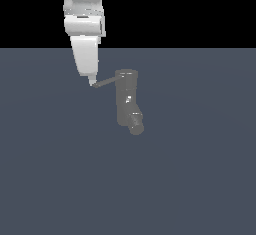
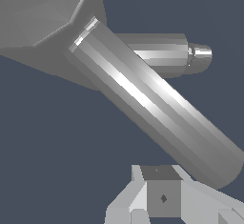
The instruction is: Turn on the faucet by rotating a designated handle.
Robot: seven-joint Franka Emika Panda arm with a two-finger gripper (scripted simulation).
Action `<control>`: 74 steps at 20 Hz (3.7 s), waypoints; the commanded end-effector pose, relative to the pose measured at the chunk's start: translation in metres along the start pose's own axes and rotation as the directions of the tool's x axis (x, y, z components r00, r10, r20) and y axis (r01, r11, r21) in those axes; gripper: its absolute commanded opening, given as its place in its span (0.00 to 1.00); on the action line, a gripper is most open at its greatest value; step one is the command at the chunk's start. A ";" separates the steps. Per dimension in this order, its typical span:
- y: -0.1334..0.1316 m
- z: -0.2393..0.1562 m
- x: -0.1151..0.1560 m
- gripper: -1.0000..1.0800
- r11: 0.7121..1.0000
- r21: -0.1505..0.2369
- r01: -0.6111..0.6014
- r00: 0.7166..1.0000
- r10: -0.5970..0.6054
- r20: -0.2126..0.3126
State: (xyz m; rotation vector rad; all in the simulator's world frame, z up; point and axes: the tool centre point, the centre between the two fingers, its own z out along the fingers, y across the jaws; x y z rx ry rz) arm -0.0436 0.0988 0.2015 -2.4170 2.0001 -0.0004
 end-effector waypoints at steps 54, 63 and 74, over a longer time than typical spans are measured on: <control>0.016 -0.001 0.184 0.00 1.000 -0.003 0.008 1.000 -0.008 -0.001; -0.005 -0.001 0.209 0.00 1.000 -0.004 -0.001 1.000 0.001 -0.002; -0.027 -0.001 0.237 0.00 1.000 -0.003 -0.010 1.000 0.010 -0.003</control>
